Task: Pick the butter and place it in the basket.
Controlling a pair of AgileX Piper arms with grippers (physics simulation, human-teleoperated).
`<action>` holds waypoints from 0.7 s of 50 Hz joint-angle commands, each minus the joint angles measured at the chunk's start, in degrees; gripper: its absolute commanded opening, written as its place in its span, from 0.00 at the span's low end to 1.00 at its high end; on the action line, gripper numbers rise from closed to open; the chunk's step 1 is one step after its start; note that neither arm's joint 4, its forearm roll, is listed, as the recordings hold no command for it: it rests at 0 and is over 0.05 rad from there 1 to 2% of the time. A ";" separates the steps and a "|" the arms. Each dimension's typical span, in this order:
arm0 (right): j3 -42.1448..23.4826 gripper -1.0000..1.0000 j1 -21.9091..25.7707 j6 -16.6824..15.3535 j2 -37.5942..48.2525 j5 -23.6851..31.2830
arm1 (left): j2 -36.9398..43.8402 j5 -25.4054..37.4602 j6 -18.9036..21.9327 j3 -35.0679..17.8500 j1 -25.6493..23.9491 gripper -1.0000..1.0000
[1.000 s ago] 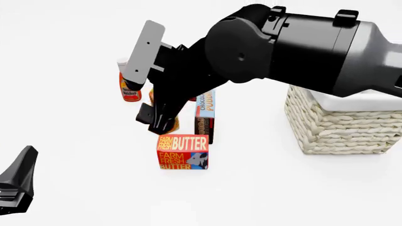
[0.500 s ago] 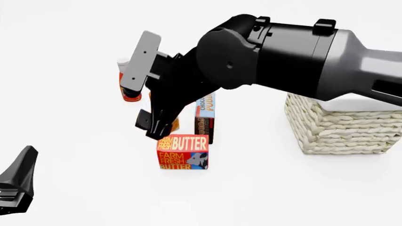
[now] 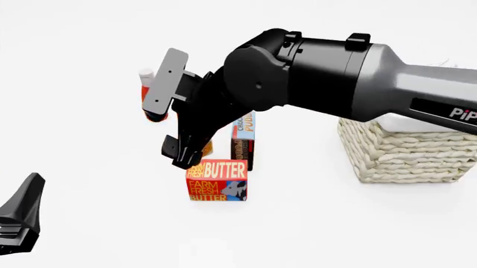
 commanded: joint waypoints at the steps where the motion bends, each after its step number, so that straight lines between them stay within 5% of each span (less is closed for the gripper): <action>1: -0.13 1.00 -0.35 0.06 1.19 -0.38 | -0.01 0.00 0.00 0.00 0.00 1.00; 35: -0.92 1.00 -1.76 -0.05 5.20 -0.42 | -0.01 0.00 0.00 0.00 0.01 1.00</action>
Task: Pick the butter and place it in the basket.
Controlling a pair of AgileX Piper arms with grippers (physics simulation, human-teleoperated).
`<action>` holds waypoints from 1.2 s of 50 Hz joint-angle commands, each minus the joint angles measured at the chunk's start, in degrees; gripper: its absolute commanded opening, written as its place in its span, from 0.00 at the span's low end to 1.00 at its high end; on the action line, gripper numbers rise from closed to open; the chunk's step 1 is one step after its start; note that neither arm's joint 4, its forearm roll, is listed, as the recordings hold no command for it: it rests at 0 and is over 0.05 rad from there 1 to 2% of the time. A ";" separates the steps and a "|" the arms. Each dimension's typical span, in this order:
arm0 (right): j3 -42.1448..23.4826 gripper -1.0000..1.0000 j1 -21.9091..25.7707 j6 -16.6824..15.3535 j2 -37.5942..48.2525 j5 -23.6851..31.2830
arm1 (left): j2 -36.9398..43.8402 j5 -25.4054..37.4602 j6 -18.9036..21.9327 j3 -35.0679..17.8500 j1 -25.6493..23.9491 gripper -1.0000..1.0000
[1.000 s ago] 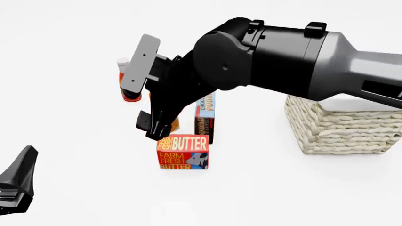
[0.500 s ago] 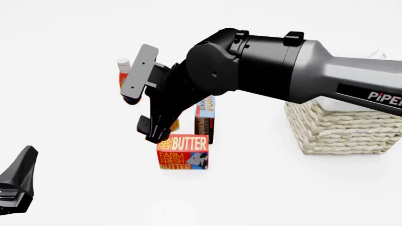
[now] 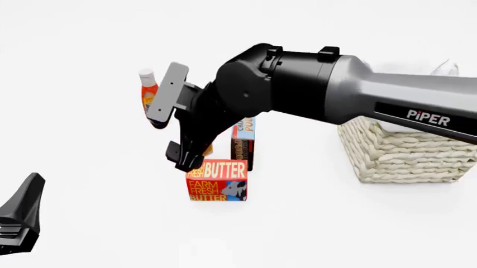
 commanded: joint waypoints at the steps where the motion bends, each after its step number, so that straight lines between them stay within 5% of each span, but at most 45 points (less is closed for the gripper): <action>1: -0.18 1.00 -0.32 -0.06 1.18 -0.18 | -0.01 0.00 0.00 0.00 0.00 1.00; 60: 0.63 1.00 -0.78 0.80 4.25 -1.23 | 0.01 0.00 -0.01 0.00 -0.01 1.00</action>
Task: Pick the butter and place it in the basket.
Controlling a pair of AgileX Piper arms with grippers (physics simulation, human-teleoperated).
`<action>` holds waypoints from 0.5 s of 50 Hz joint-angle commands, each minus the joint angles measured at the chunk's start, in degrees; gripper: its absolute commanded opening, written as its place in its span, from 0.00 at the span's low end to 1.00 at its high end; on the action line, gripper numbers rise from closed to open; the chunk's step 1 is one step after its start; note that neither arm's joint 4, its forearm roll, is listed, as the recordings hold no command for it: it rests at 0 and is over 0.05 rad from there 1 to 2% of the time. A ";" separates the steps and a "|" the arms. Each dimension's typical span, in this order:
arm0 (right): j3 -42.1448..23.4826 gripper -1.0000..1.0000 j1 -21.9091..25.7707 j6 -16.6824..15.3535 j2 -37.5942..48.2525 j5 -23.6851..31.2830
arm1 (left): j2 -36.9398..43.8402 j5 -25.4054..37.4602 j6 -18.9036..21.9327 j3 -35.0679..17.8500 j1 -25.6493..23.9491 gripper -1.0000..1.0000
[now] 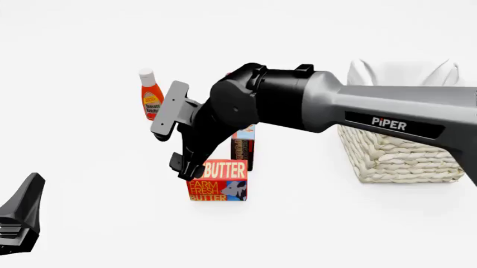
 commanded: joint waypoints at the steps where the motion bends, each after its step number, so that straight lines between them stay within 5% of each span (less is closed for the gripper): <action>1: 0.20 1.00 -0.12 0.26 0.30 -0.34 | -0.01 0.00 0.01 0.00 0.00 1.00; 25: 0.20 1.00 -0.91 0.53 1.55 -0.37 | -0.01 0.00 0.00 0.00 0.00 1.00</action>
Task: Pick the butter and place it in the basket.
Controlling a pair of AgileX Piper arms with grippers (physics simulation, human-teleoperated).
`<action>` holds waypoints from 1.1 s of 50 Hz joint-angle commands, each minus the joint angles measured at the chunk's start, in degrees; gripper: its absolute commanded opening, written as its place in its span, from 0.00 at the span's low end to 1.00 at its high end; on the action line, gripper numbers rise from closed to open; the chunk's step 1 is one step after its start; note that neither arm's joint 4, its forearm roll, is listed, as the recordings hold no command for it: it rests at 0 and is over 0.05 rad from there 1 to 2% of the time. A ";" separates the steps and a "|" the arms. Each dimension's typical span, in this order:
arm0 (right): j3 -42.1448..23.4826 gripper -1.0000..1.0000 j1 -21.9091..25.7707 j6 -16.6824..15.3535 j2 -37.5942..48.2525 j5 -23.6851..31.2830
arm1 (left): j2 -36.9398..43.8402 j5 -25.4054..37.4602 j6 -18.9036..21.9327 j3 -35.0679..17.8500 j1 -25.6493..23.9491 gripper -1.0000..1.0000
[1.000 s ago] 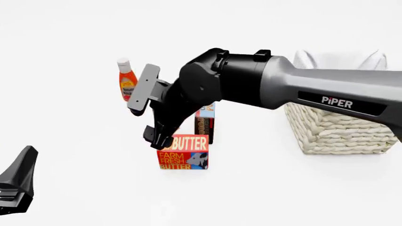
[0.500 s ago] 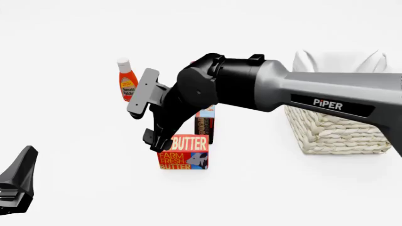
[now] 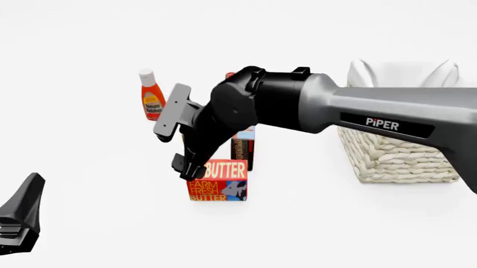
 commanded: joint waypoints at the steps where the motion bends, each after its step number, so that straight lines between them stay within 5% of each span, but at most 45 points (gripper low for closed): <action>1: 0.04 1.00 -0.30 0.21 0.76 -0.08 | 0.00 0.00 -0.01 0.00 0.00 1.00; 55: -1.35 1.00 -1.03 0.90 4.72 -0.10 | 0.00 0.00 0.01 0.00 0.01 1.00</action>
